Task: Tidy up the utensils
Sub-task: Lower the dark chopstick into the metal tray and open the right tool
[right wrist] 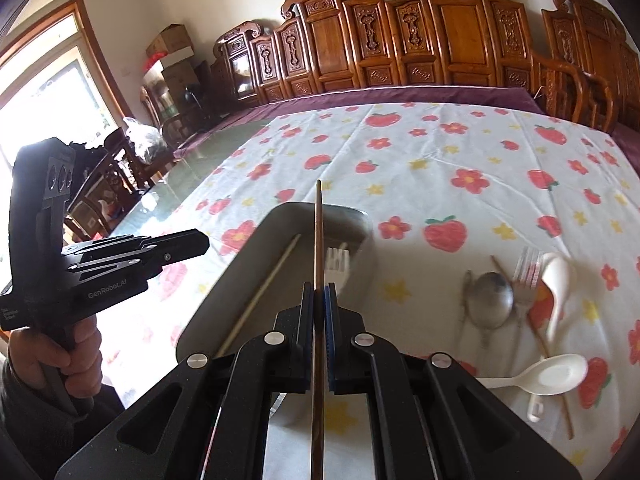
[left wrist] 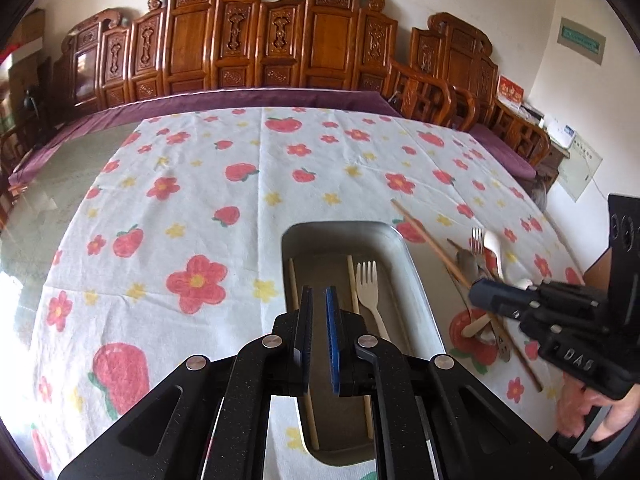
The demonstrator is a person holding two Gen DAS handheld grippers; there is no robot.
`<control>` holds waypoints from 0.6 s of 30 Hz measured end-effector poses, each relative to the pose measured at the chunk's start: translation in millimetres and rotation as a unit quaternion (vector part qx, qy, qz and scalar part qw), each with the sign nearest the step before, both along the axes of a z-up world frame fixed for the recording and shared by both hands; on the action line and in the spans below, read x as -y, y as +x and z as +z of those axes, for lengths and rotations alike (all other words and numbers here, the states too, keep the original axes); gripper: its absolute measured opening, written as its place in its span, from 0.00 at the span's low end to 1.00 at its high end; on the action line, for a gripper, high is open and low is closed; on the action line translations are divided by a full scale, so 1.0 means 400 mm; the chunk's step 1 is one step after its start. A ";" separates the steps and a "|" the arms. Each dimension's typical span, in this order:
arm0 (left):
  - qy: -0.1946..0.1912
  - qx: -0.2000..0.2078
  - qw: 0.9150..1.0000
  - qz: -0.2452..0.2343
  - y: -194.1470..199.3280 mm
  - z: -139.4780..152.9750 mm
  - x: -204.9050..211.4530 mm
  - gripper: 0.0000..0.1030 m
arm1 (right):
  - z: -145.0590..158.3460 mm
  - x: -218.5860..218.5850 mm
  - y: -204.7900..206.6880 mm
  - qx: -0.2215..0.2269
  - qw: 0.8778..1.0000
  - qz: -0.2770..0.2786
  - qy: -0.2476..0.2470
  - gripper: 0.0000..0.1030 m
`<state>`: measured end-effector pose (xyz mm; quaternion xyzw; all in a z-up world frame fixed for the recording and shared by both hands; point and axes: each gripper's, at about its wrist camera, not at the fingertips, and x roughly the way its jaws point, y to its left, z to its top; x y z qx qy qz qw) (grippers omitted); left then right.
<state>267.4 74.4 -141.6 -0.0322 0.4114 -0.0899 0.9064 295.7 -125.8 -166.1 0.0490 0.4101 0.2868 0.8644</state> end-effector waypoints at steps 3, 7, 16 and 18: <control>0.003 0.012 1.000 0.011 -0.001 0.018 -0.022 0.05 | -0.010 -0.037 0.011 -0.011 1.000 0.000 0.005 0.06; -0.002 0.021 0.999 0.025 -0.004 0.035 -0.059 0.05 | -0.032 -0.080 0.031 -0.027 1.000 -0.005 0.007 0.06; -0.012 0.025 0.998 0.054 0.002 0.045 -0.116 0.05 | -0.080 -0.144 0.065 -0.045 0.999 -0.015 -0.012 0.06; -0.012 0.025 0.998 0.053 0.002 0.043 -0.117 0.06 | -0.094 -0.156 0.070 -0.058 0.998 -0.021 -0.025 0.06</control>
